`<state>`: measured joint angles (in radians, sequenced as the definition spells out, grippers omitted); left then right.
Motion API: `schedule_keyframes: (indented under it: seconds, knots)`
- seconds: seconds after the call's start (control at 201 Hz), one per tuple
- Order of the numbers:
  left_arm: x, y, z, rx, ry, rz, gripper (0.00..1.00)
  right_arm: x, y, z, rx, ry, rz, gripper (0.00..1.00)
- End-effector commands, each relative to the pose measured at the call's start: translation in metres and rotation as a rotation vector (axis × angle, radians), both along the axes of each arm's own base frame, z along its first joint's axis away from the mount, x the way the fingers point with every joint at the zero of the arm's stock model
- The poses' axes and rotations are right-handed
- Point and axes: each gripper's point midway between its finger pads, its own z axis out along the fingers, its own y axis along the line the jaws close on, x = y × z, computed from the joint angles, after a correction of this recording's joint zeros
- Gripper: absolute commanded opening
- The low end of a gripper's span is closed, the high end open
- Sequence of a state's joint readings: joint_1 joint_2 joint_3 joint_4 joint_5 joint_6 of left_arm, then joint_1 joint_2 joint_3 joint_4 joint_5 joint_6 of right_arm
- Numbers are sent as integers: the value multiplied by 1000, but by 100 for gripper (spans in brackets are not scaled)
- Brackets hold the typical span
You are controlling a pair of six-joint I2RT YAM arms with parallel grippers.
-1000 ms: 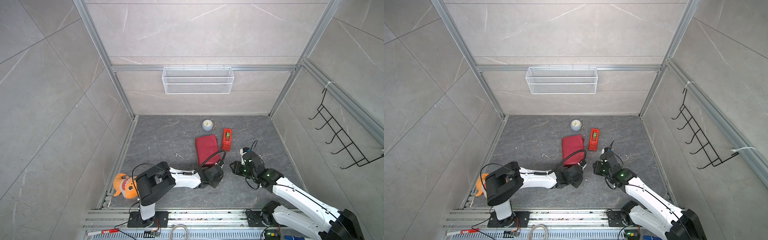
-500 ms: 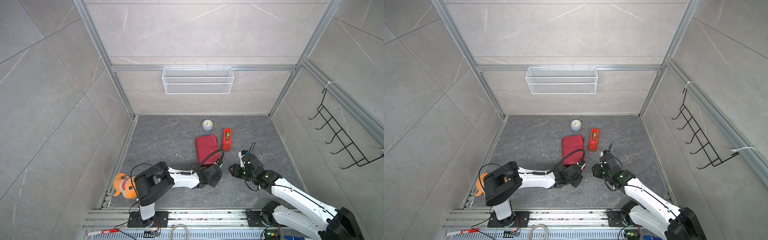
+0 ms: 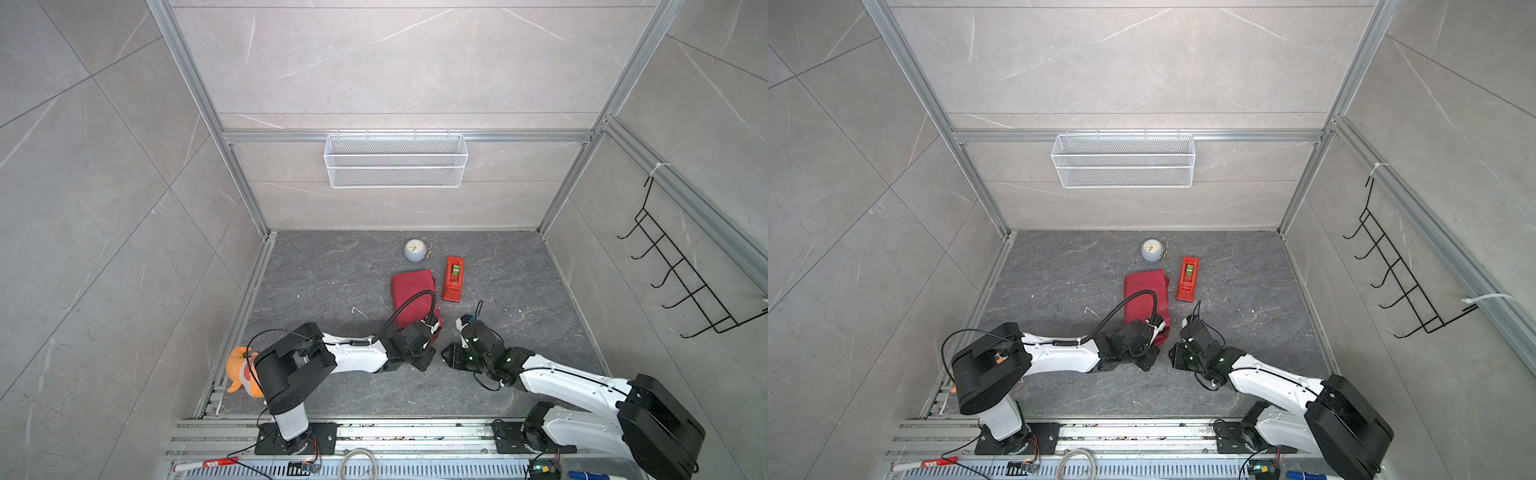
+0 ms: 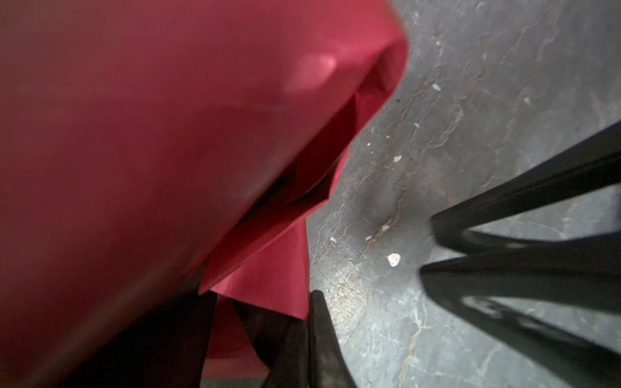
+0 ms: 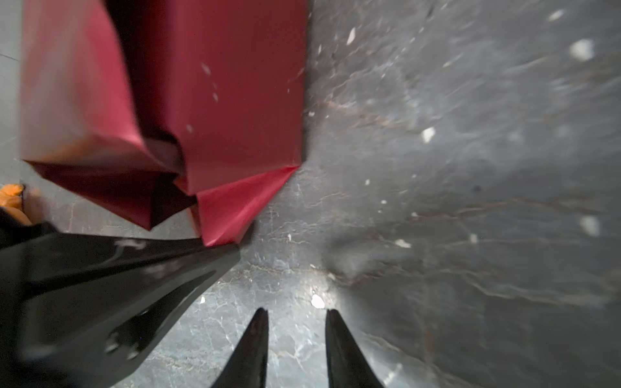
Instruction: Wrap the gift box in paper
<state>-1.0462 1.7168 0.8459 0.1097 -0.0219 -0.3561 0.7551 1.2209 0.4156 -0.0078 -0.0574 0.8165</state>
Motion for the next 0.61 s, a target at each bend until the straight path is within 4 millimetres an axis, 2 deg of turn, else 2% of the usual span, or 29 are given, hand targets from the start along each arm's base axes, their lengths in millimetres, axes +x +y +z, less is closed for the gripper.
schedule_keyframes:
  seconds: [0.0, 0.309, 0.602]
  knots:
    - [2, -9, 30, -108, -3, -7, 0, 8, 9, -3, 45, -45, -38, 31]
    - [1, -6, 36, -109, -2, -15, 0, 18, 22, -16, 70, -112, -75, 29]
    - [-4, -2, 35, -99, -9, -46, 2, 28, 19, -22, 84, -184, -124, 28]
